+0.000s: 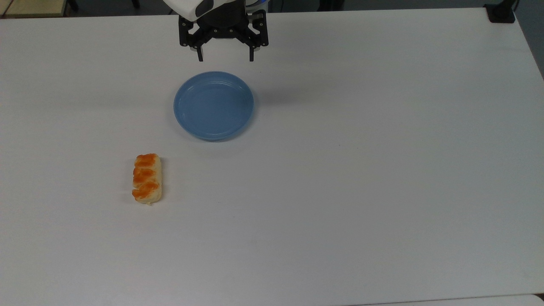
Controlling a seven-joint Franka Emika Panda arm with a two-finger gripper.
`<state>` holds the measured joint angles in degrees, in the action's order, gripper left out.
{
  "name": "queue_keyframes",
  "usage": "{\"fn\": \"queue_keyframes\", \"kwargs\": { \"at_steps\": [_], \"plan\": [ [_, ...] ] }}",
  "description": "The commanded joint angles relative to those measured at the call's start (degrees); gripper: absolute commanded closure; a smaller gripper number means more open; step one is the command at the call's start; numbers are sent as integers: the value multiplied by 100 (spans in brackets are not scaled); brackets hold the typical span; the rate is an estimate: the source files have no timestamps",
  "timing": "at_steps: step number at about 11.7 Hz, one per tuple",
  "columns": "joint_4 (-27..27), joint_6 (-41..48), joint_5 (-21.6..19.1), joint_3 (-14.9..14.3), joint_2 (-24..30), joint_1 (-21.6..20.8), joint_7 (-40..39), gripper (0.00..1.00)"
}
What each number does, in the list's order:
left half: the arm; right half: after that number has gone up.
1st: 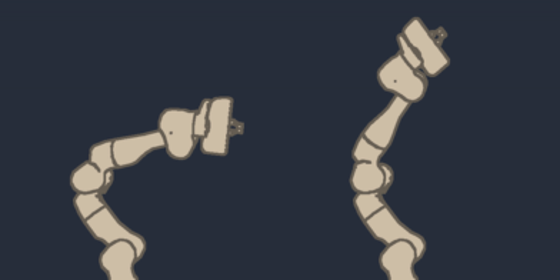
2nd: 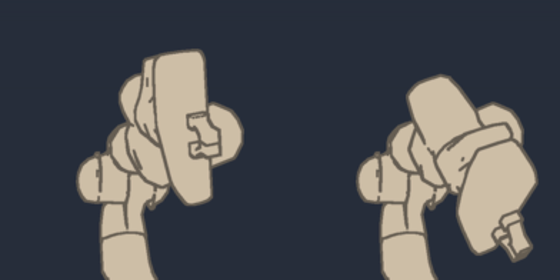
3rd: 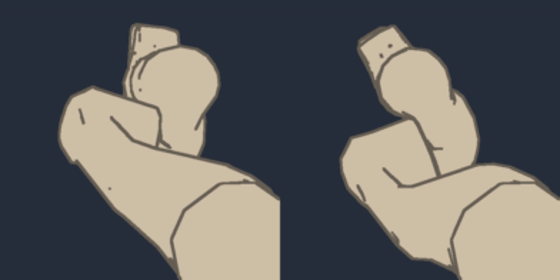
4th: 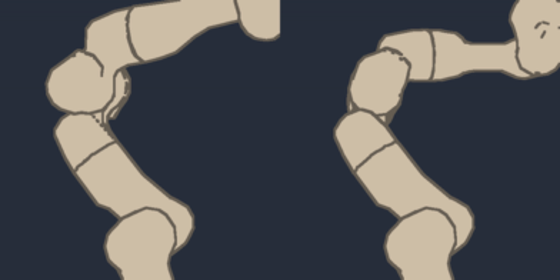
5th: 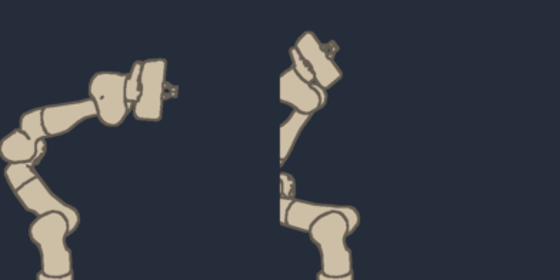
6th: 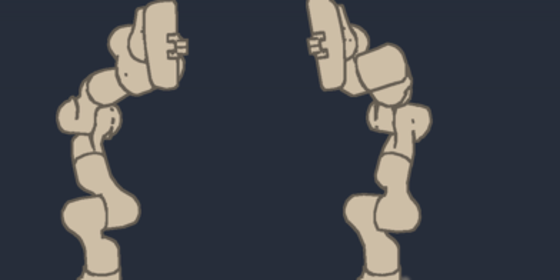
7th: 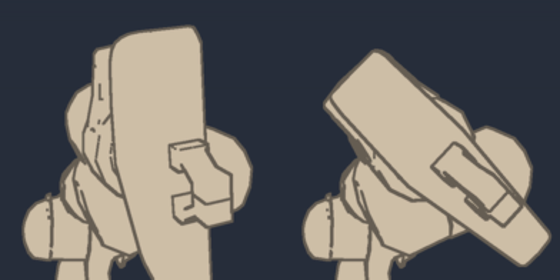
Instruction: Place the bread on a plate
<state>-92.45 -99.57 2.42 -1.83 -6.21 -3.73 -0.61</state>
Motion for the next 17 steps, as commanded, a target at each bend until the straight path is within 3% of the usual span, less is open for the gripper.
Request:
{"fn": "queue_keyframes", "kwargs": {
  "at_steps": [1,17],
  "plan": [
    [-3,130,-101,33,163,160,105,0],
    [8,-88,-22,-63,-56,311,-343,0]
  ]
}}
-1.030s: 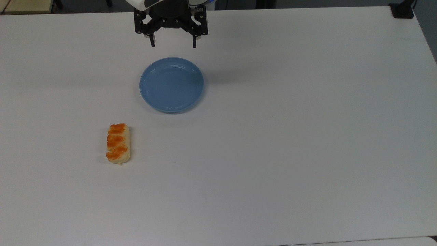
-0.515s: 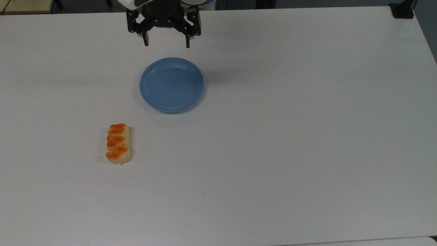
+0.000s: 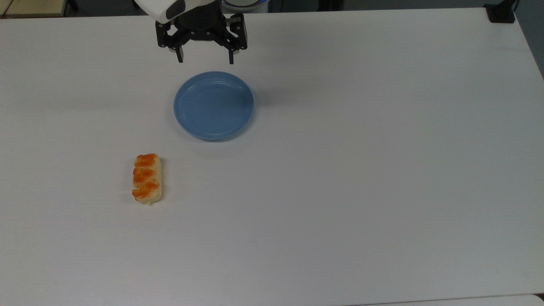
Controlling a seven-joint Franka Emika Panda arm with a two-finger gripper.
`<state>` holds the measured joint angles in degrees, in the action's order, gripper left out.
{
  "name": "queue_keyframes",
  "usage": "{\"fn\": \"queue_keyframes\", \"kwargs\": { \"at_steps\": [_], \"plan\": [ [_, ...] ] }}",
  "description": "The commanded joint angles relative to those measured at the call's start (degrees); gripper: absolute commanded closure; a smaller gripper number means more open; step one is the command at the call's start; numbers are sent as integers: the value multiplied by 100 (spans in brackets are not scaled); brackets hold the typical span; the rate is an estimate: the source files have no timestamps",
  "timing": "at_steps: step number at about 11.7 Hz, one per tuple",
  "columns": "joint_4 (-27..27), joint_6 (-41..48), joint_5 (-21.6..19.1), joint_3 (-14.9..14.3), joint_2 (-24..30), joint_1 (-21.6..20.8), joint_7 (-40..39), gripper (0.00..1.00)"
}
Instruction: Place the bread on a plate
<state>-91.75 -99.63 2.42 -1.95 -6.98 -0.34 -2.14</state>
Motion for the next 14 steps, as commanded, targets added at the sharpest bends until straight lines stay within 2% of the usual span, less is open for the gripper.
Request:
{"fn": "queue_keyframes", "kwargs": {
  "at_steps": [1,4,6,8,11,14],
  "plan": [
    [-28,-101,-48,-60,-48,-19,-190,0],
    [-71,-890,-49,-331,-206,-10,-225,0],
    [-89,-1145,-66,-429,-330,156,-750,0],
    [-37,-1347,-32,-438,-776,254,-805,0],
    [-28,-2445,-5,-455,-1558,438,-752,0],
    [305,-2868,13,-561,-2156,534,-752,0]
  ]
}}
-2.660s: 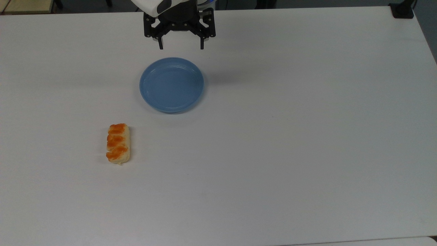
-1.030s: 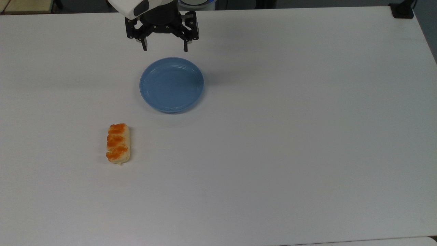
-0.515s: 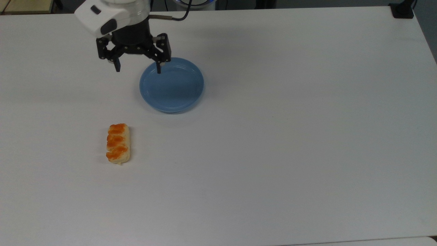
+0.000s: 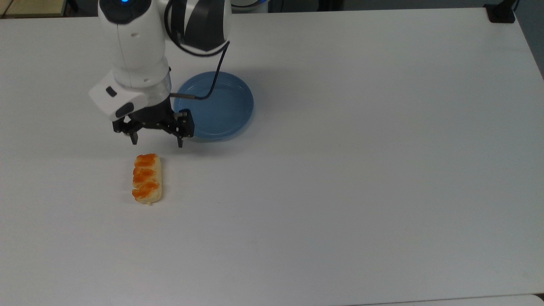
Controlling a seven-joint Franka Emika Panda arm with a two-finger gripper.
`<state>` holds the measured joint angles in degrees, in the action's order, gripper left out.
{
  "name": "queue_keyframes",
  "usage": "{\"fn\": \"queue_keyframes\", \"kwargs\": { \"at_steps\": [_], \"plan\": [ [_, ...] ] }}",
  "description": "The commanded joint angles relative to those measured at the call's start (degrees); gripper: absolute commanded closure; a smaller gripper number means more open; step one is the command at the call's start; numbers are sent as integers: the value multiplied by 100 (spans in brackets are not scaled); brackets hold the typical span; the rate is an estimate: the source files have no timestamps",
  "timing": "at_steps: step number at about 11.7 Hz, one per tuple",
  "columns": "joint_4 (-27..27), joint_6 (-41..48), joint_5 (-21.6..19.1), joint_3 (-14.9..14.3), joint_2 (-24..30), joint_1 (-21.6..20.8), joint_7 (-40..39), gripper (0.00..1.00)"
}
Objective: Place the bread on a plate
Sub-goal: 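Move the open gripper over the bread and lower onto it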
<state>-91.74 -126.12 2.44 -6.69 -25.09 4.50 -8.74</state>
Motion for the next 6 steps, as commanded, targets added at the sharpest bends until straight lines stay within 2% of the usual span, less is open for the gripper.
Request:
{"fn": "queue_keyframes", "kwargs": {
  "at_steps": [1,6],
  "plan": [
    [384,-376,11,-95,-521,112,-92,0],
    [551,-1238,20,-218,-1251,148,170,0]
  ]
}}
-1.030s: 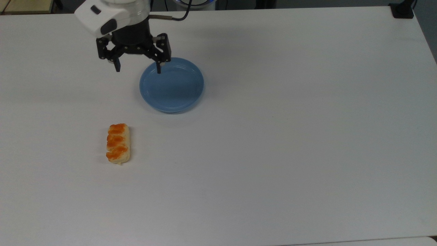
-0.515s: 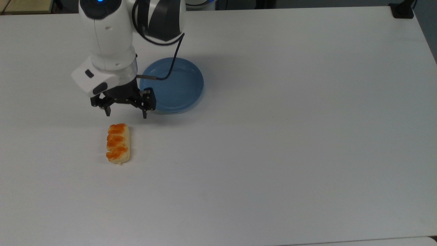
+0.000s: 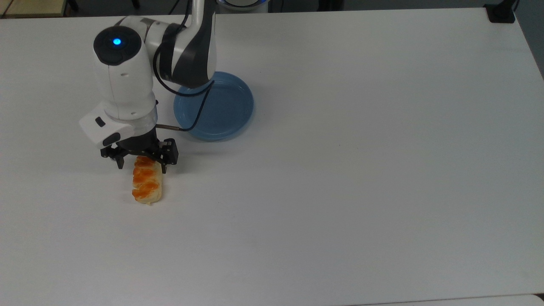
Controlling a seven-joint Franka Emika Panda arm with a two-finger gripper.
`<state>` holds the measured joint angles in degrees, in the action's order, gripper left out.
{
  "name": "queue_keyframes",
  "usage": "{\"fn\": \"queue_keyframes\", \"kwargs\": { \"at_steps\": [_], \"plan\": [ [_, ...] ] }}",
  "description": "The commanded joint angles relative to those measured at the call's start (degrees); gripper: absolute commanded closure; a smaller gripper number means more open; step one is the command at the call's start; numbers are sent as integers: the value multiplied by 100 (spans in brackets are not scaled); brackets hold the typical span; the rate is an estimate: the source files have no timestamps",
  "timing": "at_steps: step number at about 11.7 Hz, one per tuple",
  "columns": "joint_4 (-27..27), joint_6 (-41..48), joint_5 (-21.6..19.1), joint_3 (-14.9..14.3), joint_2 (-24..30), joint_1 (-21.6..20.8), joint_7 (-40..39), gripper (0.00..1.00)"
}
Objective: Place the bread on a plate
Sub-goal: 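Close the gripper on the bread and lift it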
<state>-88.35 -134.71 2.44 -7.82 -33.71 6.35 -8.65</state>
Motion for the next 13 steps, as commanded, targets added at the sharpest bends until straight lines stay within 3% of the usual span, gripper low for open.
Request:
{"fn": "queue_keyframes", "kwargs": {
  "at_steps": [1,2,3,5,6,7,10,13],
  "plan": [
    [370,-381,19,-132,-548,-37,266,0],
    [415,-389,19,-150,-584,-37,363,0],
    [407,-389,19,-159,-576,-63,399,10],
    [381,-363,2,-150,-419,-107,382,58],
    [346,-346,-7,-150,-261,-107,356,72],
    [171,-319,2,-150,-59,-168,329,76],
    [-838,74,-7,-132,828,-353,-56,76],
    [-1200,1461,-59,-97,1601,-581,-645,76]
  ]
}}
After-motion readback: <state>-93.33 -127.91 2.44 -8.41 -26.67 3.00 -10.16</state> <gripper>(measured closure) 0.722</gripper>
